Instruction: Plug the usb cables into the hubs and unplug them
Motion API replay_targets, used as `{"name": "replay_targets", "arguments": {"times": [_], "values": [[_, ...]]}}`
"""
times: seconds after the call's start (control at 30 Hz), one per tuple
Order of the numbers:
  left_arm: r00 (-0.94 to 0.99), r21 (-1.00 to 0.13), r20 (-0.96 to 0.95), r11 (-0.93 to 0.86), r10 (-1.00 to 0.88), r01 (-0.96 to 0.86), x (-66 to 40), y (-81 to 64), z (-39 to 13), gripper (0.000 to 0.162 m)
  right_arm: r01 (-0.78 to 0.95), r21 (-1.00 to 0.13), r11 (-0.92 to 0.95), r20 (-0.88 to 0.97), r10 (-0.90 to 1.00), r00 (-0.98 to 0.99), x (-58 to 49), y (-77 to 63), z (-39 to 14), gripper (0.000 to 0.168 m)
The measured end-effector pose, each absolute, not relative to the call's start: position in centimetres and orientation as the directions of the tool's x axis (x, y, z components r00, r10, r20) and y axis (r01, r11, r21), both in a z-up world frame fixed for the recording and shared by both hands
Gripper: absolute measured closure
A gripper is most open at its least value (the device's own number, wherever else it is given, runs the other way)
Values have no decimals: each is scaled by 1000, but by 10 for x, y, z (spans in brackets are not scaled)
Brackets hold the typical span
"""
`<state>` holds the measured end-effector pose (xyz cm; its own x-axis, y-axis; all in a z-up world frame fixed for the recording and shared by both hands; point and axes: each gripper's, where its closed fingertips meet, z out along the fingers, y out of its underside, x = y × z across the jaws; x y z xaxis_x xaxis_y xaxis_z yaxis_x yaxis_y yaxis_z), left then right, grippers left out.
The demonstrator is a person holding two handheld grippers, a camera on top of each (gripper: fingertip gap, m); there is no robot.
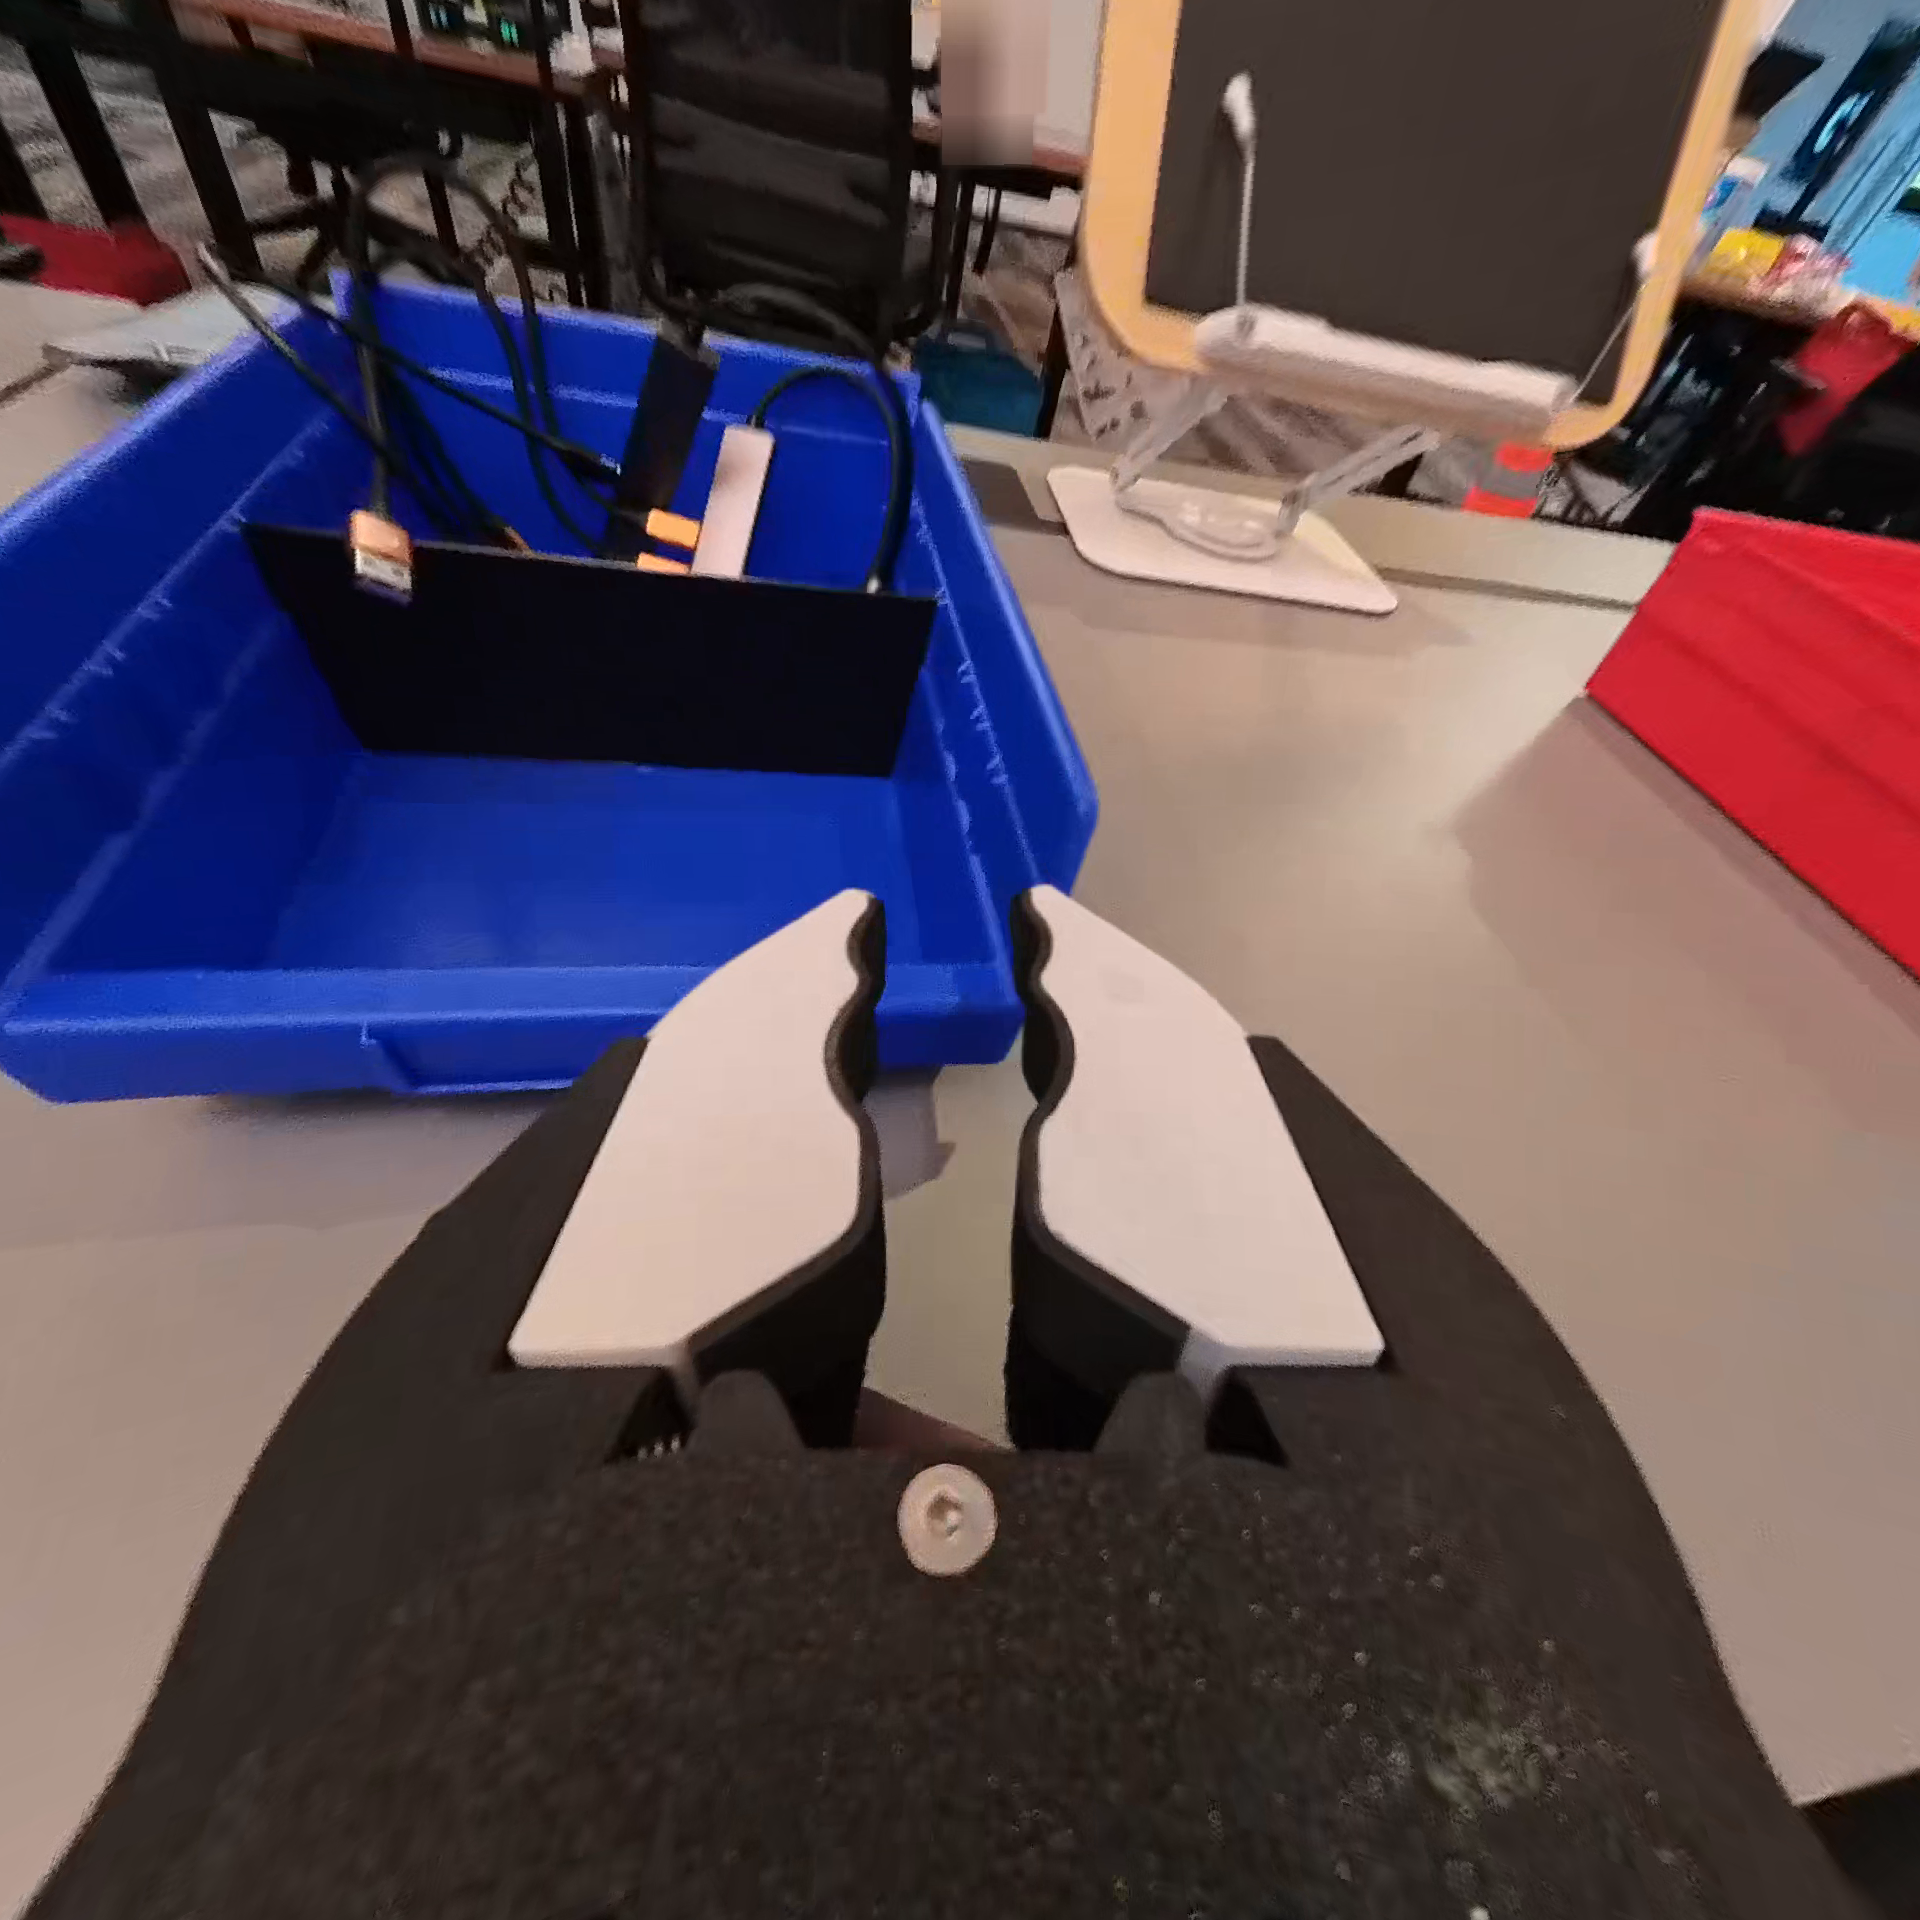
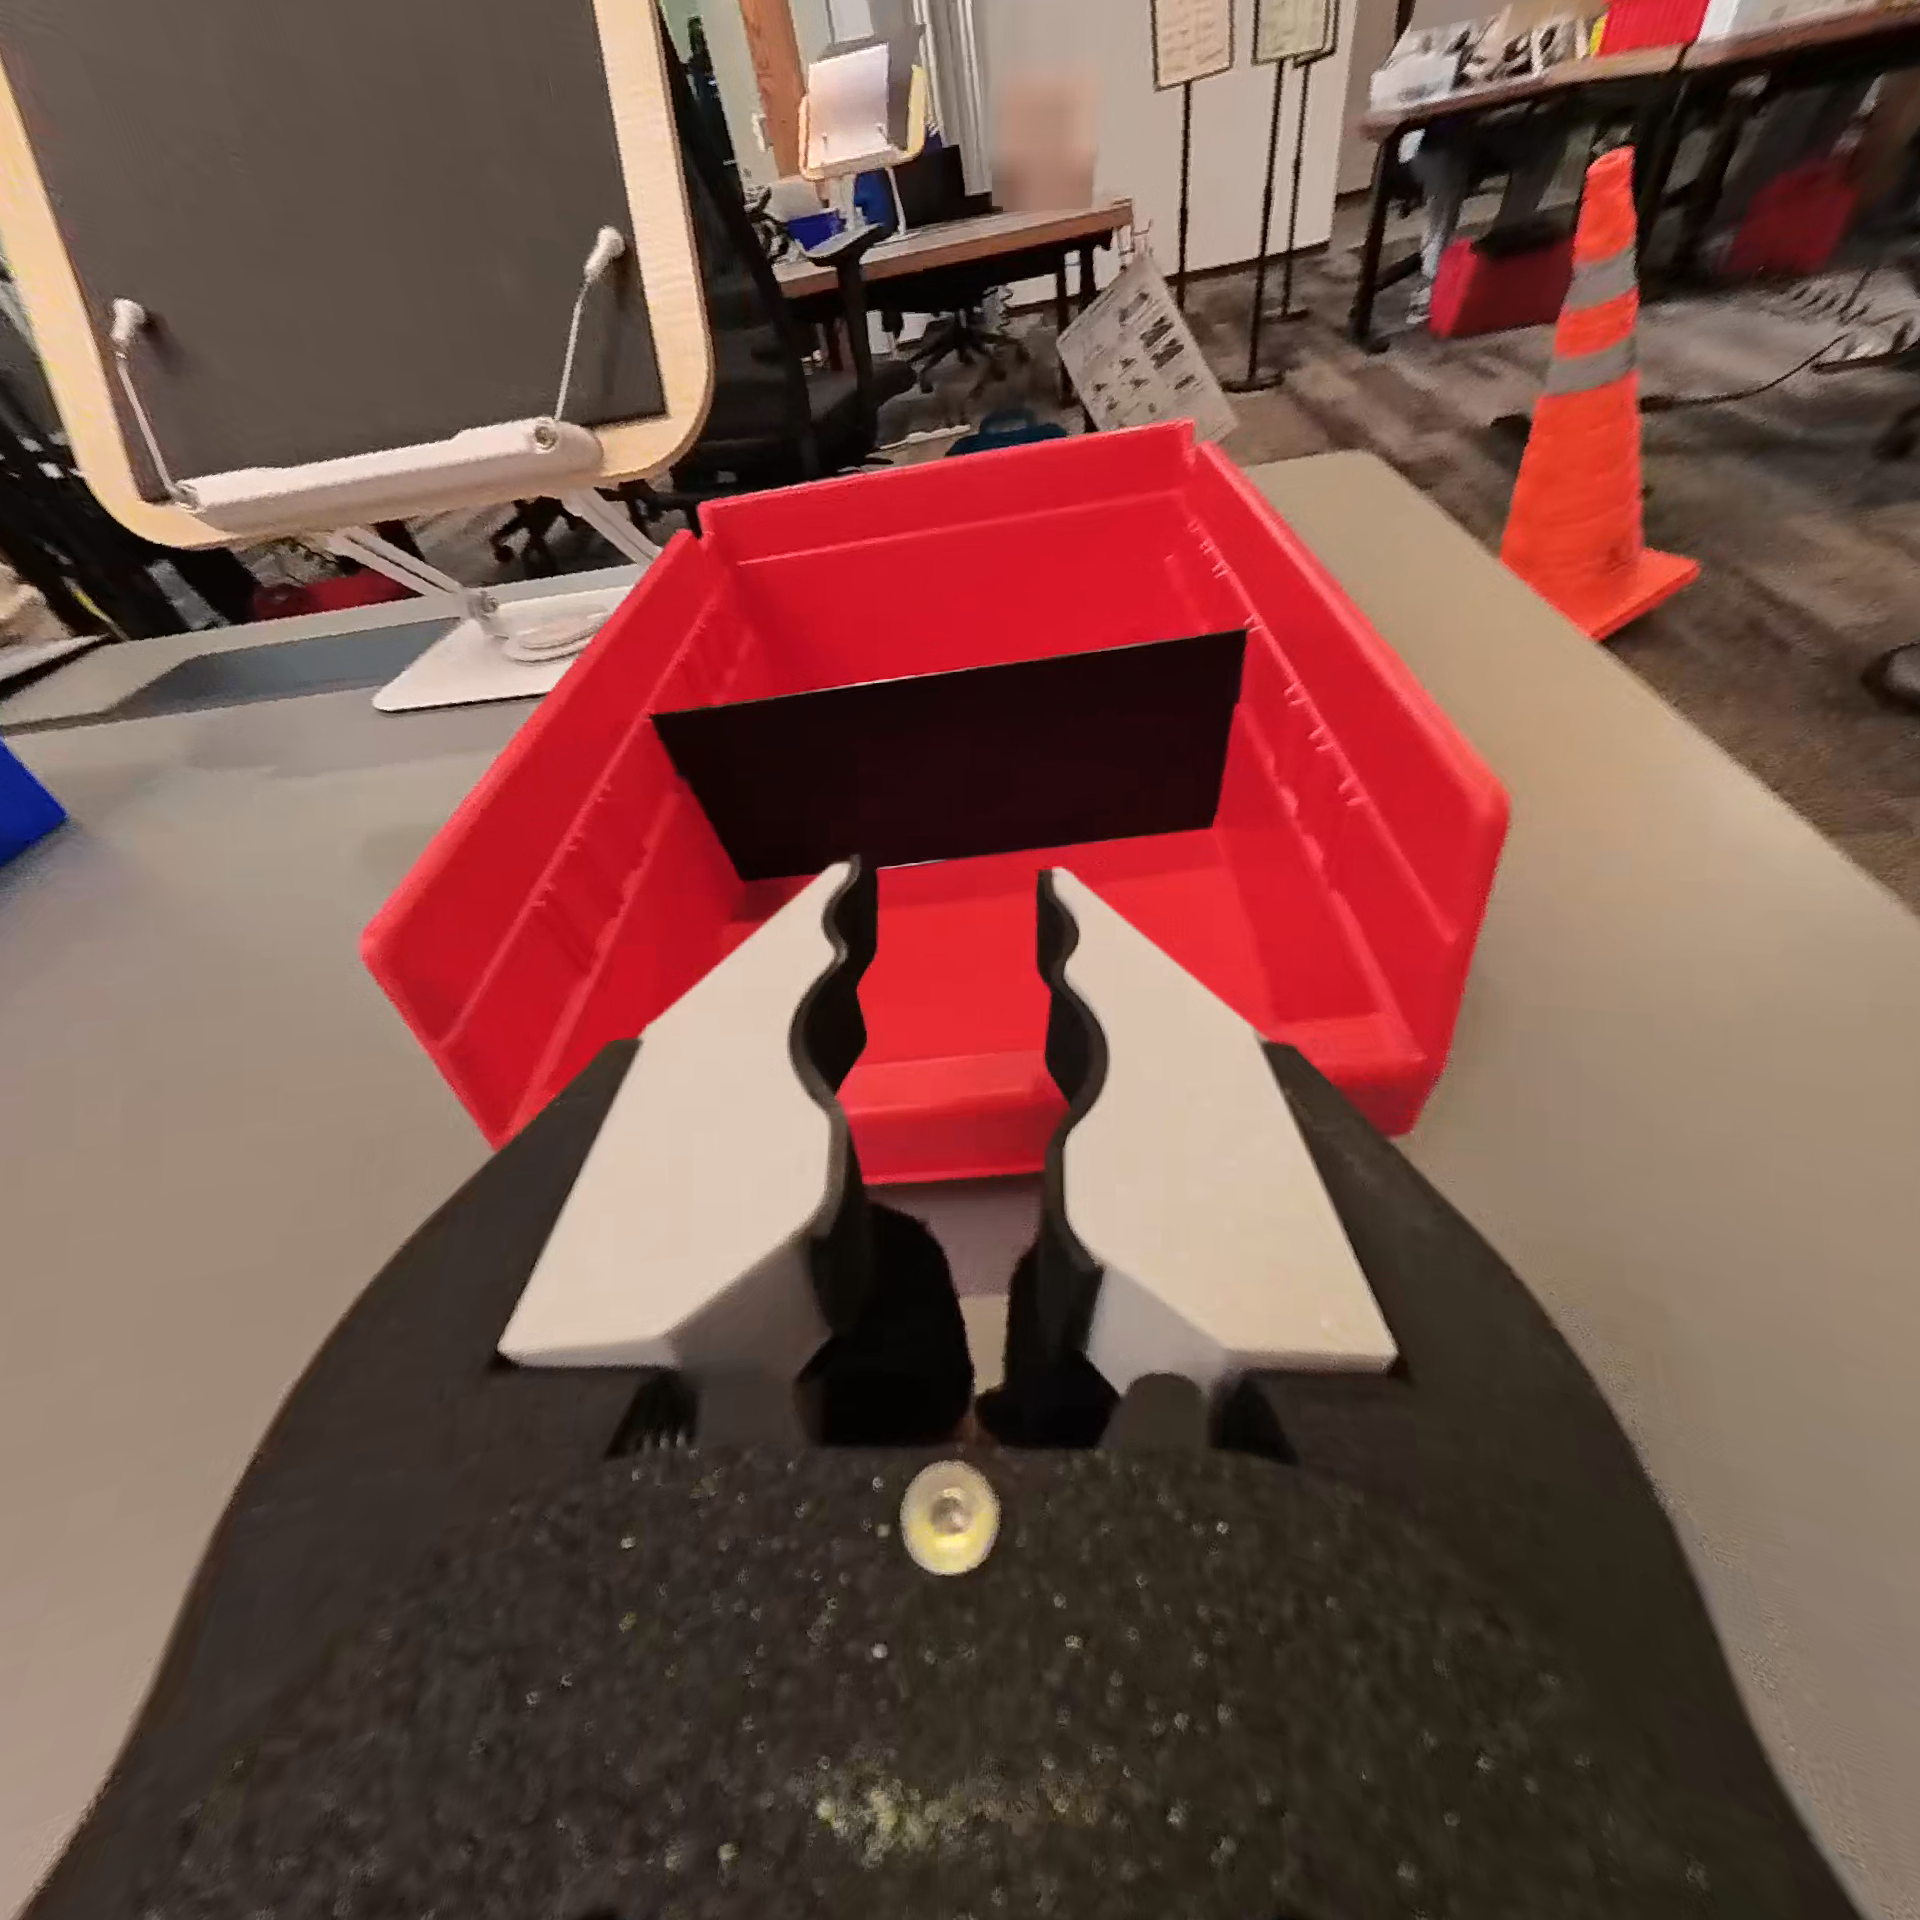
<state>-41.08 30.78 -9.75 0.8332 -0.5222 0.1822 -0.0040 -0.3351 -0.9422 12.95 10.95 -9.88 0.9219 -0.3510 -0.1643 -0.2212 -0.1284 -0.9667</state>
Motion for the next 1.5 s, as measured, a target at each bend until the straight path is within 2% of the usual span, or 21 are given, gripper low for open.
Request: {"name": "replay_targets", "arguments": {"times": [0.23,0.4,0.5,0.63,0.73,0.83,1.1,1.2,1.23,1.3,1.4,1.5], "values": [[806,-904,300,-421,-511,71,-420,314,-105,139,-197,-966,-165,-131,-344,930,121,111,-103,143],[800,-909,284,-413,-529,50,-421,311,-105,138,-138,-977,-161,-76,-343,936,110,109,-94,145],[801,-934,209,-358,-560,-7,-419,311,-102,137,-41,-989,-142,2,-292,956,83,113,-78,146],[745,-929,108,-334,-659,-160,-404,326,-98,135,-6,-994,-110,2,-73,997,18,126,-60,146],[789,-918,53,-341,-612,-203,-401,369,-83,122,25,-995,-93,20,49,999,-21,132,-56,146],[818,-873,-37,-380,-574,-306,-395,427,-83,121,41,-995,-92,29,128,991,-48,138,-62,146],[820,-737,-272,-440,-503,-514,-376,550,-99,117,21,-985,-172,-11,185,983,-63,150,-96,146],[802,-690,-276,-472,-530,-549,-368,569,-114,114,12,-979,-203,-26,185,982,-59,151,-104,146],[795,-681,-290,-468,-533,-563,-367,574,-117,116,9,-978,-211,-30,183,983,-58,151,-106,146],[768,-671,-345,-431,-539,-604,-365,580,-116,137,-5,-973,-232,-48,181,982,-56,151,-111,146],[737,-662,-451,-365,-504,-655,-367,581,-101,138,-28,-968,-248,-72,170,983,-52,150,-114,146],[669,-671,-590,-187,-452,-718,-361,567,-57,137,-49,-969,-242,-89,159,983,-47,149,-112,146]]}}
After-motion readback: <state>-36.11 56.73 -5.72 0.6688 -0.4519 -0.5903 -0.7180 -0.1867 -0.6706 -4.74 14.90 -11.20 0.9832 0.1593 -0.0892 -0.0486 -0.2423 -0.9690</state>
